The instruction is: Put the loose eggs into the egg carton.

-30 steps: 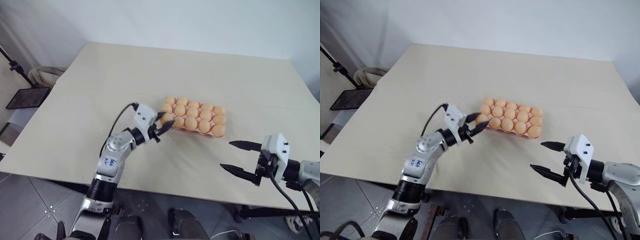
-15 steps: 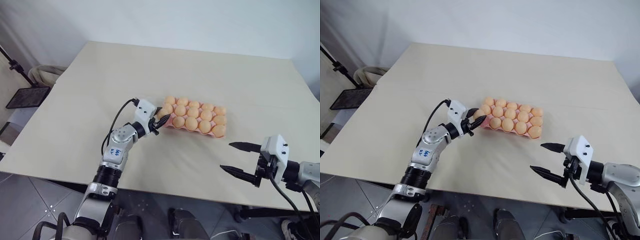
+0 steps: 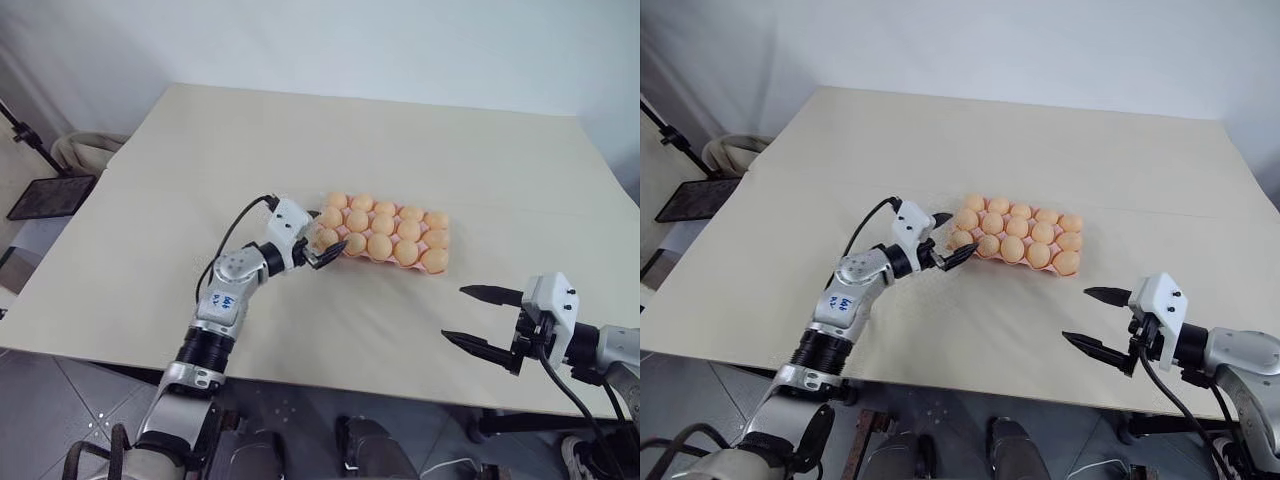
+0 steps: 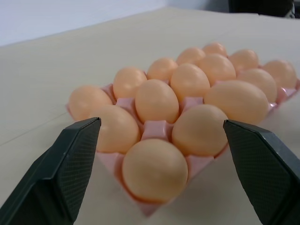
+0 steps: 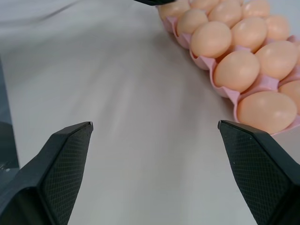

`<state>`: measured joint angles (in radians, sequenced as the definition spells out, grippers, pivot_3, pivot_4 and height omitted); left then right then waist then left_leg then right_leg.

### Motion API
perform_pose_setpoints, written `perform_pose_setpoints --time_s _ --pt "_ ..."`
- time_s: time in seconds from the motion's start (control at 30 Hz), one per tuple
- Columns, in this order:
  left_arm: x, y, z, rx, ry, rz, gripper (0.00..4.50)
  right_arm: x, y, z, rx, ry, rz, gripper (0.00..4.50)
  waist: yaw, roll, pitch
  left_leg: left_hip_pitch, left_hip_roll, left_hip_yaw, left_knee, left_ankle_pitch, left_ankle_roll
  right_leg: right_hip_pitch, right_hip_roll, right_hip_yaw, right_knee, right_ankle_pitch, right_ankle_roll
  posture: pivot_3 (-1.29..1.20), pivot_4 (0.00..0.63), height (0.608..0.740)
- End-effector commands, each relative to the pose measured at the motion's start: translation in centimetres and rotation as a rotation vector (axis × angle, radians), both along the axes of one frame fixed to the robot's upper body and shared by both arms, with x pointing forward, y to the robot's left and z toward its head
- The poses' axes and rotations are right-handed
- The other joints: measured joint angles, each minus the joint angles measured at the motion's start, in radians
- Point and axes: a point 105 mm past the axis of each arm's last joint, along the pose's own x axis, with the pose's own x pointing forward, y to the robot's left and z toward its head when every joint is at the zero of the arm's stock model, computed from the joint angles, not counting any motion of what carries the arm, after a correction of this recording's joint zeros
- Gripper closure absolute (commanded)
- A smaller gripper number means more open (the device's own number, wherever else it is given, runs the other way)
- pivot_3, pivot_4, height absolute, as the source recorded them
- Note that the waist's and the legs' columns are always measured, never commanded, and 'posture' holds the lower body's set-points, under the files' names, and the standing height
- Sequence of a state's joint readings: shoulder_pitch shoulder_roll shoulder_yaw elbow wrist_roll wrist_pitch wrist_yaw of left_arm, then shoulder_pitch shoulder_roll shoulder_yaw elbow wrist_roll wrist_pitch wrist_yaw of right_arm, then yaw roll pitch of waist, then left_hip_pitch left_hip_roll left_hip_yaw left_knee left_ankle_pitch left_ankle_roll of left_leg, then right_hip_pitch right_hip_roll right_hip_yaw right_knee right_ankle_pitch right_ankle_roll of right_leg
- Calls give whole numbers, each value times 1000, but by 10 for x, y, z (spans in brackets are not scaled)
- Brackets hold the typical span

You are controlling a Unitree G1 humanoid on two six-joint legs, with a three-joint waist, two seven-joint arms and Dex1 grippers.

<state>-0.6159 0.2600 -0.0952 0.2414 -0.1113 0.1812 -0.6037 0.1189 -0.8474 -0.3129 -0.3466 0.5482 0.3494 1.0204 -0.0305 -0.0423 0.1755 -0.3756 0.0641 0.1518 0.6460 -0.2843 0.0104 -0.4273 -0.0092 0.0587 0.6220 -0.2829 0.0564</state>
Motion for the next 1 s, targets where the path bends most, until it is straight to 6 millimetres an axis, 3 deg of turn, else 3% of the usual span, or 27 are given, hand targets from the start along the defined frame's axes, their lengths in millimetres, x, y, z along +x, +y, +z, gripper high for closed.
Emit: perform_pose_setpoints --time_s 0.03,0.17,0.33,0.43,0.5,0.63,0.73,1.0 --pt "-21 10 16 -44 9 -80 42 1 2 3 7 -32 12 0 -1 0 0 0 0 0 0 0 0 0 0 0 0 0 0 0 150 740" --pt "-49 32 19 -35 84 -150 42 3 3 0 14 -33 14 0 0 0 0 0 1 0 0 0 -2 -1 0 -1 2 -1 -2 0 150 740" --pt "-65 66 25 1 170 -185 42 7 5 -3 21 -33 27 0 0 1 0 1 1 0 1 0 -5 -1 0 -1 4 -2 -3 0 150 740" --pt "-67 86 27 30 200 -188 42 9 6 -3 23 -36 32 0 0 1 0 2 1 0 1 -2 -7 0 -1 -1 4 -4 -8 0 150 740" --pt "-65 110 28 75 226 -159 42 11 5 -3 21 -37 34 0 -1 1 0 2 0 0 1 -2 -7 0 -1 -1 4 -4 -8 0 150 740" --pt "-55 147 46 110 205 -105 42 11 -2 -1 4 -41 31 0 -1 1 1 2 1 0 0 -2 -8 -1 -1 -1 4 -6 -10 0 150 740" --pt "-50 153 59 140 151 -131 42 11 -6 0 -8 -44 31 0 2 1 1 1 1 0 -1 -3 -8 -2 -1 -2 3 -6 -11 0 150 740" --pt "-50 157 65 177 107 -249 42 15 -20 10 -57 -70 21 0 -1 1 1 0 1 1 0 -3 -3 -3 -1 -2 2 -5 -9 0 150 740"
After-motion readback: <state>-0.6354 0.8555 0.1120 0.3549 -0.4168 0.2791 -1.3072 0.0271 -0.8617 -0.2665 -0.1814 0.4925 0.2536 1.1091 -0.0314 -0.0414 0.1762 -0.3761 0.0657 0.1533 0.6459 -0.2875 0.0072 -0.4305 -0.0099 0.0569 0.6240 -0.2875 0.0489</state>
